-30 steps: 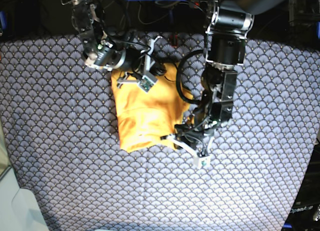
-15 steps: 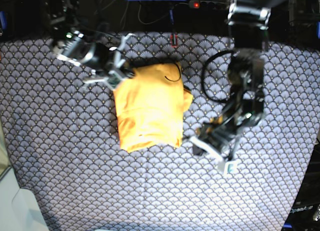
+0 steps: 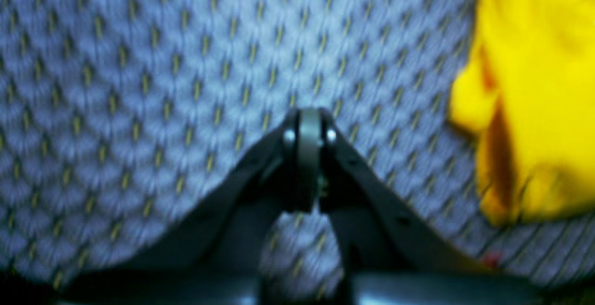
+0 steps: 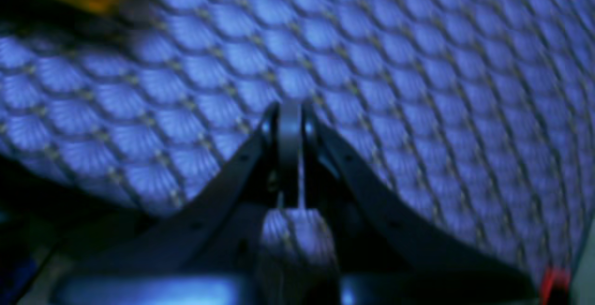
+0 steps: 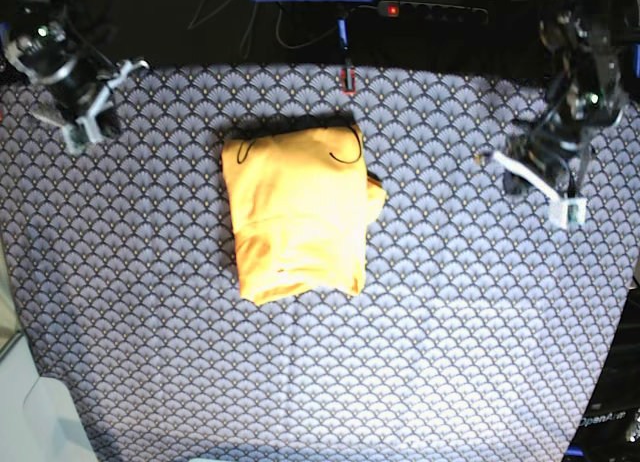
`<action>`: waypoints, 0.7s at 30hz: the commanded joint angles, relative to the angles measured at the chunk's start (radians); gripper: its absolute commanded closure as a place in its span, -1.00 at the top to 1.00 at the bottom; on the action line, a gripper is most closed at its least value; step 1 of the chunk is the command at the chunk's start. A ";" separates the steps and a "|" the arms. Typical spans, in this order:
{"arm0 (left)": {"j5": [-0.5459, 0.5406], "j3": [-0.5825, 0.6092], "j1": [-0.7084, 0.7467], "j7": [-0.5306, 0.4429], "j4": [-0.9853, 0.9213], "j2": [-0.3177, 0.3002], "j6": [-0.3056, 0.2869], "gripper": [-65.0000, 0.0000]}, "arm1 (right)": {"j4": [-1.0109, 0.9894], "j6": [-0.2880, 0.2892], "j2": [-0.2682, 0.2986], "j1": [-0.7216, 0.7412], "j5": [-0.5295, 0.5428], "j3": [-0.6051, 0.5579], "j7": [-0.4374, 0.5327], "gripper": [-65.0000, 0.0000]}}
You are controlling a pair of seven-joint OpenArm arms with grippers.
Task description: Fold the T-shirt properly
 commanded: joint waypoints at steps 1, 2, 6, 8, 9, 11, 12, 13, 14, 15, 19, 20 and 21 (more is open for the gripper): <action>-0.002 -0.012 0.020 -0.020 0.025 -0.019 -0.001 -1.00 | 0.012 -0.001 0.012 -0.025 0.009 0.038 0.020 -1.00; -0.002 -0.013 0.052 -0.020 0.032 -0.024 -0.010 -1.00 | 0.011 -0.001 0.012 -0.045 0.009 0.067 0.021 -1.00; 0.009 -0.016 0.173 -0.028 0.045 -0.024 -0.099 -1.00 | 0.009 -0.001 -0.036 -0.114 0.009 0.190 0.066 -1.00; 0.009 -0.016 0.236 -0.028 0.045 -0.019 -0.125 -1.00 | -0.008 -0.001 -0.068 -0.140 0.009 0.259 0.099 -1.00; 0.009 -0.016 0.257 -0.029 0.045 -0.019 -0.129 -1.00 | -0.019 -0.001 -0.074 -0.148 0.009 0.284 0.112 -1.00; 0.009 -0.016 0.307 -0.032 0.045 -0.022 -0.133 -1.00 | -0.062 -0.001 -0.085 -0.162 0.009 0.323 0.133 -1.00; 0.009 -0.016 0.331 -0.043 0.045 -0.022 -0.133 -1.00 | -0.089 -0.001 -0.088 -0.168 0.009 0.345 0.139 -1.00; 0.009 -0.016 0.365 -0.068 0.045 -0.022 -0.133 -1.00 | -0.123 -0.001 -0.088 -0.174 0.009 0.369 0.152 -1.00; 0.010 -0.012 0.392 -0.098 0.043 -0.022 -0.133 -1.00 | -0.158 -0.001 -0.087 -0.177 0.009 0.388 0.170 -1.00; 0.012 -0.009 0.422 -0.128 0.040 -0.022 -0.133 -1.00 | -0.194 -0.001 -0.087 -0.180 0.007 0.412 0.193 -1.00; 0.084 -0.001 0.501 -0.209 0.035 -0.010 -0.133 -1.00 | -0.321 -0.001 -0.090 -0.180 -0.068 0.483 0.288 -1.00; 0.110 0.017 0.504 -0.221 0.026 -0.001 -0.133 -1.00 | -0.358 -0.001 -0.091 -0.178 -0.105 0.491 0.319 -1.00; 0.131 0.031 0.506 -0.230 0.009 0.007 -0.133 -1.00 | -0.391 -0.001 -0.093 -0.177 -0.129 0.492 0.348 -1.00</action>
